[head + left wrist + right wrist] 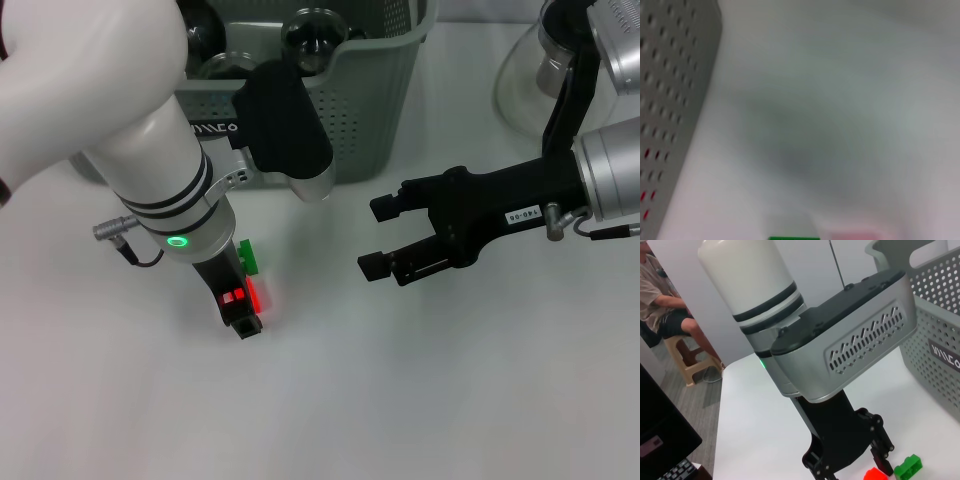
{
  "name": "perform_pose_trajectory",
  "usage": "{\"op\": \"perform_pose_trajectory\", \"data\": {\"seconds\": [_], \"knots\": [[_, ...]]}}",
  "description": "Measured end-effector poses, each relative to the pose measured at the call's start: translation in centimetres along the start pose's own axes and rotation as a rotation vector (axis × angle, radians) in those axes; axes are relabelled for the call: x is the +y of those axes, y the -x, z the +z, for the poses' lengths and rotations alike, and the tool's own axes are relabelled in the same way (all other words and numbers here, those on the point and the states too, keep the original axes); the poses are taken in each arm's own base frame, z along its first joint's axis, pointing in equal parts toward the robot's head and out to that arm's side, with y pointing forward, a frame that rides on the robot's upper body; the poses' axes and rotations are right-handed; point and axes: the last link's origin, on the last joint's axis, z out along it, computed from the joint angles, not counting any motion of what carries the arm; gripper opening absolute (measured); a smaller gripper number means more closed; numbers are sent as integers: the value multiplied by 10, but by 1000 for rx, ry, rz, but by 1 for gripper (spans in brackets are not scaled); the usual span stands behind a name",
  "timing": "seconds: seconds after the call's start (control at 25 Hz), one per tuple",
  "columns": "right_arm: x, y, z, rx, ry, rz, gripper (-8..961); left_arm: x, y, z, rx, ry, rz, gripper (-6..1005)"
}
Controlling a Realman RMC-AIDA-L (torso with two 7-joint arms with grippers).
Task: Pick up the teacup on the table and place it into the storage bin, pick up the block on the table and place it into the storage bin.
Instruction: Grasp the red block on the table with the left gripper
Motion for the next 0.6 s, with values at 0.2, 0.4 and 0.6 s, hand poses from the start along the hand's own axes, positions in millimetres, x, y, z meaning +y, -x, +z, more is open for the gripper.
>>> {"op": "perform_pose_trajectory", "data": {"seconds": [0.2,0.4,0.6], "knots": [[0,0,0,0,0,0,939,0,-1,0,3,1,0,633],[0,0,0,-1,0,0,939,1,-2,-1,4,2,-2,630],[0,0,0,-1,-1,-1,939,0,-3,-1,8,-1,-8,628]]}}
